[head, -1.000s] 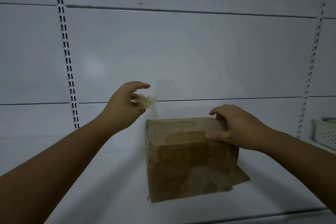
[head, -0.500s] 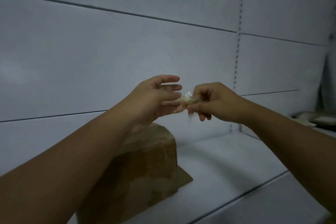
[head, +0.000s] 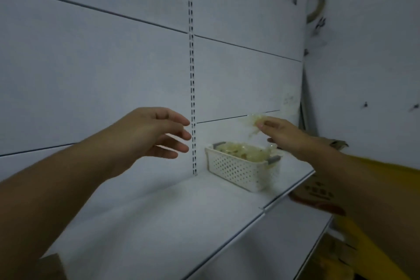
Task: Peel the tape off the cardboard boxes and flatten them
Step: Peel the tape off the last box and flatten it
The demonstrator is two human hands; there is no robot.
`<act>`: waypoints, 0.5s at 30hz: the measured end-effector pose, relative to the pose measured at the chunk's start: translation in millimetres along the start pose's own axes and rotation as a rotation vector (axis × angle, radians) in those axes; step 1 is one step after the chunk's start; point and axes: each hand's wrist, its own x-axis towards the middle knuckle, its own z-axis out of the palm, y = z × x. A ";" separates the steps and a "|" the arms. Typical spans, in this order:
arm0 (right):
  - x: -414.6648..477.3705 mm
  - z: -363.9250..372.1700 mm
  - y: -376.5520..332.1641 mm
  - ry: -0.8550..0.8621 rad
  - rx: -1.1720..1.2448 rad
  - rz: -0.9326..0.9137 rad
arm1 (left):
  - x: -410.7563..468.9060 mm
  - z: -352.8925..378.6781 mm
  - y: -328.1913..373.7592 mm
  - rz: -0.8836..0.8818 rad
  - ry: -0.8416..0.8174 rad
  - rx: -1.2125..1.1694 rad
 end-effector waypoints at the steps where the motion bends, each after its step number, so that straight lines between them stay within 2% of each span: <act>1: 10.0 -9.8 14.8 0.031 -0.004 0.008 | 13.1 16.7 -5.7 -0.006 -0.030 0.062; 4: 38.0 -29.6 53.4 0.097 -0.090 0.024 | 49.1 59.3 -29.3 -0.039 -0.079 0.192; 7: 60.6 -26.0 89.2 0.039 -0.263 -0.045 | 82.1 94.0 -61.0 -0.018 -0.094 0.365; 11: 81.6 -2.7 120.4 -0.411 -0.855 -0.009 | 125.4 134.1 -97.0 0.120 -0.102 0.664; 13: 83.3 -0.2 125.0 -0.485 -0.905 0.037 | 148.9 156.9 -111.7 0.149 -0.145 0.685; 15: 85.8 -3.8 129.1 -0.474 -0.865 -0.009 | 168.5 181.0 -121.8 0.175 -0.213 0.705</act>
